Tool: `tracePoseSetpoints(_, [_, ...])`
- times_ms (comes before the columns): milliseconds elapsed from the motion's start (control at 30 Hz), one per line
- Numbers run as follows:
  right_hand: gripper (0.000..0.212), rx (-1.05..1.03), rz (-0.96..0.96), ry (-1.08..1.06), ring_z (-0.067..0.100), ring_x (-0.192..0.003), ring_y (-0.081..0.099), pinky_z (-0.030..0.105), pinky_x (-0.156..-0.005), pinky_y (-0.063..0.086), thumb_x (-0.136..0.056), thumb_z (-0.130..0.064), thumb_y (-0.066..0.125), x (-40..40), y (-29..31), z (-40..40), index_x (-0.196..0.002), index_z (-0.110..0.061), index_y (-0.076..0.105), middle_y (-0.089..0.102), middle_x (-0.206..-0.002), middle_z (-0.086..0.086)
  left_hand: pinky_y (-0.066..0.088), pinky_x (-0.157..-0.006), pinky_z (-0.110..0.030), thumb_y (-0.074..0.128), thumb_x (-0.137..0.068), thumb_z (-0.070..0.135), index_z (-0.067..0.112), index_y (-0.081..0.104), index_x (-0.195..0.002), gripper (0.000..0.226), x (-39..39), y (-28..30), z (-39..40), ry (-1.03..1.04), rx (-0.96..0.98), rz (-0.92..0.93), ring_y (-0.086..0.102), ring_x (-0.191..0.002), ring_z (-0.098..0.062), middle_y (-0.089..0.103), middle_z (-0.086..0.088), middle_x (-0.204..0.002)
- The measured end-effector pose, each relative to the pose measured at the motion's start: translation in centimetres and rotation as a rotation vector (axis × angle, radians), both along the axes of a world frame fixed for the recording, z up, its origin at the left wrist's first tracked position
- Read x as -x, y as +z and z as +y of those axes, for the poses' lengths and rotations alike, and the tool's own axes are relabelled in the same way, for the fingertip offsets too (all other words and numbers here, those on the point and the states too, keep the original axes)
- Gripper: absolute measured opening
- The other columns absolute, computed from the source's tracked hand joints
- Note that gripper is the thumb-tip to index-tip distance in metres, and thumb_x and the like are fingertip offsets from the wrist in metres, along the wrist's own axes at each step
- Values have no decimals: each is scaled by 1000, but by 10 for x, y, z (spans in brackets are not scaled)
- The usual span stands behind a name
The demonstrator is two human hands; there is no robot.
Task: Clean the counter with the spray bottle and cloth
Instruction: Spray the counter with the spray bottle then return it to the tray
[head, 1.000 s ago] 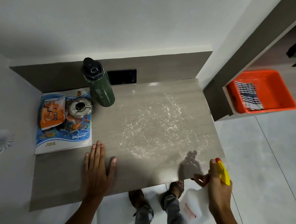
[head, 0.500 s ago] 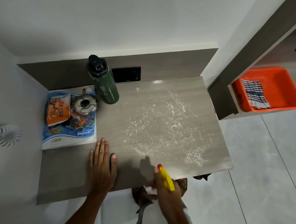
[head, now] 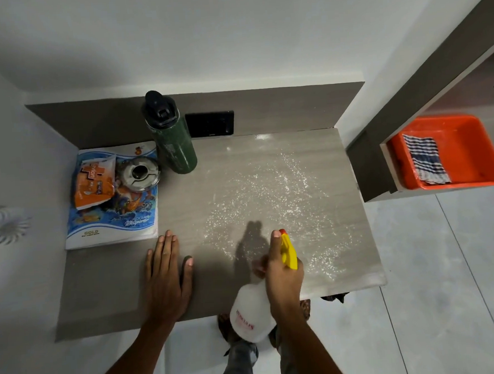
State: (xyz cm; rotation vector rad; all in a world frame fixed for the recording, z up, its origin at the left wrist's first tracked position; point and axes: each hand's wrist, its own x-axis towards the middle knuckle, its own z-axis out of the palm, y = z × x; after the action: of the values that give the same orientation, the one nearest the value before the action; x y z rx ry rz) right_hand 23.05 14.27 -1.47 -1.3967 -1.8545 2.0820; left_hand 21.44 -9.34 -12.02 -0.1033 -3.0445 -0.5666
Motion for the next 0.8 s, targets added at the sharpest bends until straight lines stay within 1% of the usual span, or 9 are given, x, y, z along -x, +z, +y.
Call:
tracePoseSetpoints(100, [69, -23, 7, 53, 24, -92, 84, 42, -78, 71, -98, -81, 55, -2, 5, 28, -106, -18, 84, 87, -97, -1, 27, -138, -57, 40, -110, 46, 3, 41, -167, 72, 0, 3, 3, 1, 27, 5, 35, -167, -33, 38, -16, -178])
tracePoseSetpoints(167, [74, -66, 9, 78, 20, -98, 83, 34, -75, 70, -94, -86, 49, -3, 10, 49, -112, -24, 84, 86, -106, -5, 30, -136, -58, 43, -109, 47, 1, 45, -165, 72, 1, 3, 5, -8, 37, 14, 40, -165, -36, 42, -18, -176])
tracePoseSetpoints(233, [78, -108, 28, 86, 15, -99, 82, 25, -70, 67, -88, -91, 46, -5, 16, 68, -112, -28, 84, 86, -108, -9, 32, -134, -58, 43, -109, 49, 2, 47, -164, 73, 3, 4, 9, 18, 17, 5, 43, -163, -38, 45, -18, -174])
tracePoseSetpoints(267, [76, -120, 49, 79, 13, -98, 82, 24, -71, 67, -89, -91, 47, -5, 19, 78, -111, -29, 84, 86, -108, -10, 33, -132, -58, 43, -109, 51, 3, 47, -164, 73, 5, 5, 14, 37, 8, 1, 44, -162, -39, 46, -18, -173])
tracePoseSetpoints(367, [57, -115, 92, 34, 14, -103, 81, 43, -82, 72, -99, -79, 53, -7, 22, 108, -110, -32, 84, 86, -110, -5, 36, -128, -59, 46, -108, 51, 4, 51, -162, 72, 13, 7, 44, 53, 0, -12, 47, -159, -40, 48, -18, -172])
tracePoseSetpoints(433, [59, -124, 106, 1, 12, -104, 80, 40, -78, 72, -97, -82, 53, -9, 25, 132, -110, -32, 83, 86, -112, -6, 36, -127, -59, 46, -108, 50, 3, 52, -161, 71, 22, 8, 75, -12, -31, -11, 48, -158, -41, 48, -19, -171])
tracePoseSetpoints(500, [64, -147, 117, -16, 9, -105, 80, 34, -78, 70, -97, -84, 51, -11, 26, 159, -107, -29, 82, 86, -113, -7, 34, -130, -57, 41, -110, 54, 5, 48, -164, 73, 31, 11, 113, -86, -66, -30, 42, -163, -37, 43, -16, -175])
tracePoseSetpoints(633, [66, -164, 143, -70, 4, -110, 78, 40, -86, 70, -102, -79, 50, -11, 27, 212, -114, -21, 81, 85, -117, -5, 30, -136, -54, 23, -112, 67, 10, 36, -171, 82, 49, 17, 191, -205, -76, -80, 26, -171, -29, 28, -10, -183])
tracePoseSetpoints(800, [72, -204, 192, -91, 9, -116, 75, 39, -83, 71, -101, -77, 54, 1, 35, 284, -123, -13, 78, 85, -118, -4, 21, -141, -49, 19, -109, 72, 15, 22, -176, 87, 66, 29, 297, -273, -51, -112, 10, -175, -26, 10, -5, -187])
